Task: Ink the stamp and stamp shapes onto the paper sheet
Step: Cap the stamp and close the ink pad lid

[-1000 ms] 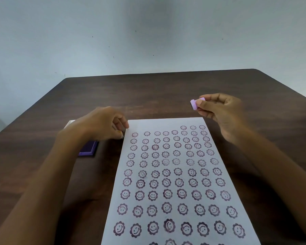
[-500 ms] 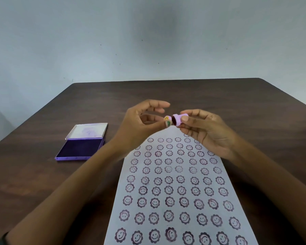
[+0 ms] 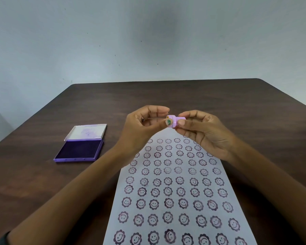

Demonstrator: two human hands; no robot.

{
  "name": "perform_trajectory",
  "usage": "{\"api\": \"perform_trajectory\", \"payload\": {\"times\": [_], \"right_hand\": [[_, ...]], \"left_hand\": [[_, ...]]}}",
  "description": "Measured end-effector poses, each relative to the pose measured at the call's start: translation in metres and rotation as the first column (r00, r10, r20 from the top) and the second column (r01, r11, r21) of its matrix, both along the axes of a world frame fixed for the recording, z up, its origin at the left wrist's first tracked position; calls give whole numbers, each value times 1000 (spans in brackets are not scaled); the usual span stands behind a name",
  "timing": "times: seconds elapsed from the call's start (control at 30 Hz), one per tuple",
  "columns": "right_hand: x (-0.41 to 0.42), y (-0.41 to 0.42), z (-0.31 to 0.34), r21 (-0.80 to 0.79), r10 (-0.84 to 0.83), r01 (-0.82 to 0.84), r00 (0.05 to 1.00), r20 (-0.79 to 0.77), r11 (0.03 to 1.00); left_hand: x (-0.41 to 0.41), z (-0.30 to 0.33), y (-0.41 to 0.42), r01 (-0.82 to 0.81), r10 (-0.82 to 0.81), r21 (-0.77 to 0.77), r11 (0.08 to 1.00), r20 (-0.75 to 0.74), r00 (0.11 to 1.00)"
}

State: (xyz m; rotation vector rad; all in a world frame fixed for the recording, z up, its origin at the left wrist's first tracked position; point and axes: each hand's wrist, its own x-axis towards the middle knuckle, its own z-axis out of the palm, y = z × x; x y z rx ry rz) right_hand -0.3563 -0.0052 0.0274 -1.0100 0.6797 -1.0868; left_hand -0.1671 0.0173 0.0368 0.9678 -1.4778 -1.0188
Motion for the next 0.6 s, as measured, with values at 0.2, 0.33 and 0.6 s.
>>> {"api": "perform_trajectory", "payload": {"times": [0.2,0.33,0.6], "right_hand": [[1,1,-1,-26,-11,11,1000,-21,1000],[1,2,-1,-39,-21,20,999,-28,999],[1,5,-2,-66,-22,18,998,-53,998]], "left_hand": [[1,-4,-2,-8,8,7,1000,-28,1000],[-1,-5,-2,-7,8,12,1000,-42,999],[-3,-9,-1,0,1,12,1000,-83,997]]}}
